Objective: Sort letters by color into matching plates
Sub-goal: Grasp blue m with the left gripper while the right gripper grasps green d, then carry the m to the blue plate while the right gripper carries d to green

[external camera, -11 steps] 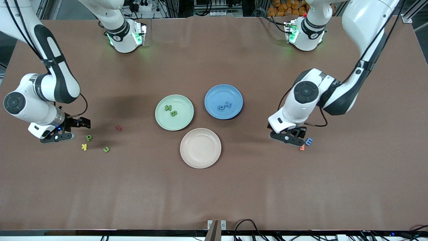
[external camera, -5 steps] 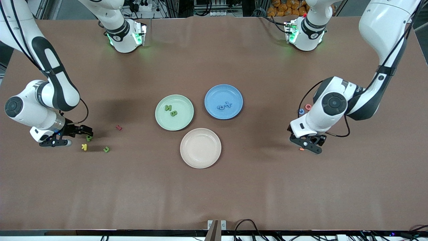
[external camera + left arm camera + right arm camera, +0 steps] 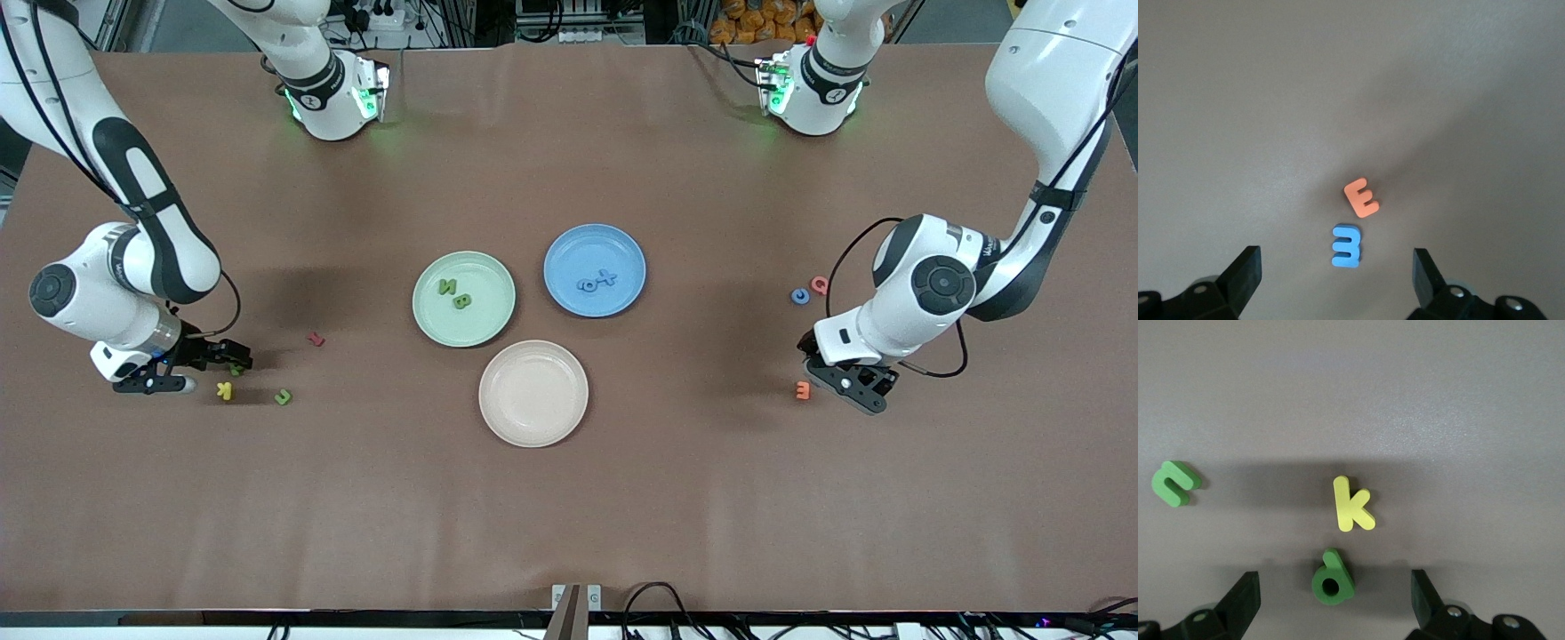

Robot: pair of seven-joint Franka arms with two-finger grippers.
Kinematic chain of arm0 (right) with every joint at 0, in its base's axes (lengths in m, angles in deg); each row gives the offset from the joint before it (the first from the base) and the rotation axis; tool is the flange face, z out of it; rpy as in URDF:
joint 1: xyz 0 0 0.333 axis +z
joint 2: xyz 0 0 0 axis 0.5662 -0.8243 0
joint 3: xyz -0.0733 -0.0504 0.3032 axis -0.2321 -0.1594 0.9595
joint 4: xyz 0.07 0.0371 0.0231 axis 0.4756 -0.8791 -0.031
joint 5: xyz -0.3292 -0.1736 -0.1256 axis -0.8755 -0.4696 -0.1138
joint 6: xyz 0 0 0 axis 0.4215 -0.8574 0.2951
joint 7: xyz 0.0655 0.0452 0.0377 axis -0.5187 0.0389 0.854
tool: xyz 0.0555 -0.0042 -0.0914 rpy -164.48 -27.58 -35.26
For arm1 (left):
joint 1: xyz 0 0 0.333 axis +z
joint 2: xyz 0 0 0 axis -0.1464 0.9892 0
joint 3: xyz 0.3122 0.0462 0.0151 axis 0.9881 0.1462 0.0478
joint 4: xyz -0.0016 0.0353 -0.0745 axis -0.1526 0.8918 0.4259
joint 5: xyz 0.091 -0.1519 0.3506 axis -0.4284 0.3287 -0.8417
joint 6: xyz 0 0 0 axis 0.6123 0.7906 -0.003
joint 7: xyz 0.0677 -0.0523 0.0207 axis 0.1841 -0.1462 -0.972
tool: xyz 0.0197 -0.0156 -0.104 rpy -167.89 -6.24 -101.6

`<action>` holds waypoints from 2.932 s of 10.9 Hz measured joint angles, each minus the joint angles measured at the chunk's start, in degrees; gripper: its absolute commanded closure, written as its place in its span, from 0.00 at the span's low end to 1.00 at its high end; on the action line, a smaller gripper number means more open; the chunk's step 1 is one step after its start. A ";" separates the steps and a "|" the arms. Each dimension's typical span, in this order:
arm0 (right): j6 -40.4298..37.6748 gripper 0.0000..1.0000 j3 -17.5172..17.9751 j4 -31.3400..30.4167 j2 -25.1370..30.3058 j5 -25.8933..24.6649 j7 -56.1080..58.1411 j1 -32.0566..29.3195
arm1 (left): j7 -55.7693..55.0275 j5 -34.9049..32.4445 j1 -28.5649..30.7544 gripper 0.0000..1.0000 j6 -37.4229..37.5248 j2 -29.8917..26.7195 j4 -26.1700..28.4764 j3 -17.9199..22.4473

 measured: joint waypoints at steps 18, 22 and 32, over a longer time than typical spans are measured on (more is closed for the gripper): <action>1.33 0.57 -0.27 0.39 -1.77 -3.36 0.05 0.01 | 6.80 -3.18 2.62 0.29 -2.12 6.73 0.13 0.66; 1.36 0.65 -0.20 0.41 -1.76 -3.42 0.06 0.01 | 6.80 -3.19 2.60 0.35 -2.12 7.38 0.13 0.82; 1.10 0.69 -0.19 0.42 -1.27 -3.63 0.07 0.02 | 4.18 -3.27 0.32 0.98 -2.12 7.48 -0.03 2.32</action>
